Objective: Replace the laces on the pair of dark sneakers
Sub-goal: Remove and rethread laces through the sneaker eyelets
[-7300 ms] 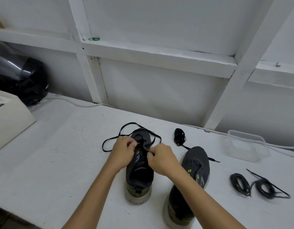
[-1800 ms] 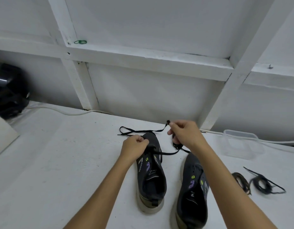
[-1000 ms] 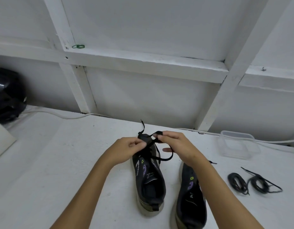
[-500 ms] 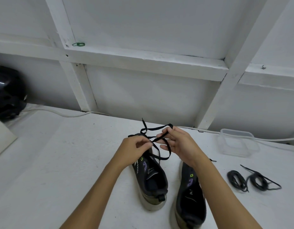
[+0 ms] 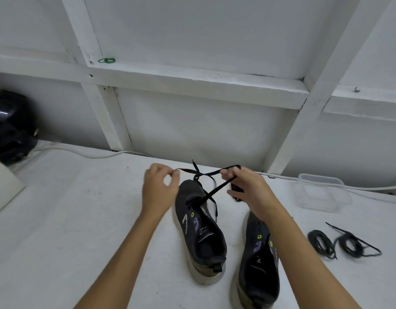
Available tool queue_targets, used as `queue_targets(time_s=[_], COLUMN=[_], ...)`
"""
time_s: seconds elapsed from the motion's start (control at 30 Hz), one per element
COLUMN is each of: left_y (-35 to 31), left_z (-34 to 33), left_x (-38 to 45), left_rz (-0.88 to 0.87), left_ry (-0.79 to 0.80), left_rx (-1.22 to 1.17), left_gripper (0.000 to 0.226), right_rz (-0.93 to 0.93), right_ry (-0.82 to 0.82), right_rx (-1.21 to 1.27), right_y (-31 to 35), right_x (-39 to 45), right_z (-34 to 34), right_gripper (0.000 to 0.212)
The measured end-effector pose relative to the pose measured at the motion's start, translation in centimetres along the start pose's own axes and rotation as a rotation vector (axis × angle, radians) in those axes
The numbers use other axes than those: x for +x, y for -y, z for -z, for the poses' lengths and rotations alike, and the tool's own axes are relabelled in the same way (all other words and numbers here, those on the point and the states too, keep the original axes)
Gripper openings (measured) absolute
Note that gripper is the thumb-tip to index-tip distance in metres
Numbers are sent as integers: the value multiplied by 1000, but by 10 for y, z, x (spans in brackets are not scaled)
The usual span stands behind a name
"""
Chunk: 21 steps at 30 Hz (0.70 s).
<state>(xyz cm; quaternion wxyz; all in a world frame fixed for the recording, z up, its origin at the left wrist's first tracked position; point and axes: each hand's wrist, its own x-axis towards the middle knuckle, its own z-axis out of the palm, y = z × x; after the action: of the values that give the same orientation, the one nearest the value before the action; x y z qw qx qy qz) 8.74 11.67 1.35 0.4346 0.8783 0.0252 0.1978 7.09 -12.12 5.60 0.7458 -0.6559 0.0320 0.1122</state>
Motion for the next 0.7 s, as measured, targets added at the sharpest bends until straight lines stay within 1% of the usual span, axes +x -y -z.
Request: queue_targets(time_s=[0.03, 0.1, 0.17, 0.23, 0.3, 0.33, 0.37, 0.4, 0.47, 0.53, 0.57, 0.63, 0.67, 0.7], left_y=[5, 17, 28, 38, 45, 48, 51, 52, 52, 48, 47, 44, 42, 41], left_z=[9, 27, 43, 54, 60, 62, 62, 63, 62, 60, 59, 59, 59, 59], left_x=[1, 2, 1, -2, -5, -6, -7, -7, -5, -5, -4, -4, -5, -6], left_rz=[23, 107, 210, 273, 300, 307, 313, 322, 348, 380, 388, 372, 345, 309], left_ry=[-80, -172, -195, -189, -181, -176, -170, -164, -139, -106, -93, -50, -8, 52], left_rx=[-27, -93, -181, -258, -323, -356, -405, -469, -558, -550, -530, -497, -473, -428], left_gripper=[17, 18, 19, 24, 29, 32, 33, 33, 32, 31, 30, 26, 23, 21], right_rz=[3, 7, 53, 100, 104, 83, 38, -29, -168, -246, -274, -344, -346, -312], right_ry=[-37, -109, -210, -353, -525, -606, -676, -724, -754, -771, -767, -755, -759, -762], right_rx=[71, 295, 523, 699, 703, 642, 537, 396, 121, -133, -329, -770, -921, -1004], right_y=[-1, -1, -1, -1, -4, -6, -10, -14, -23, -33, -36, -41, -42, -42], right_x=[0, -1, -3, -3, -3, -2, -2, -1, -2, -5, -6, -9, -9, -9], right_z=[6, 20, 34, 50, 65, 72, 77, 79, 81, 83, 83, 79, 74, 68], right_gripper=[30, 35, 32, 27, 19, 15, 15, 23, 45, 61, 63, 56, 49, 44])
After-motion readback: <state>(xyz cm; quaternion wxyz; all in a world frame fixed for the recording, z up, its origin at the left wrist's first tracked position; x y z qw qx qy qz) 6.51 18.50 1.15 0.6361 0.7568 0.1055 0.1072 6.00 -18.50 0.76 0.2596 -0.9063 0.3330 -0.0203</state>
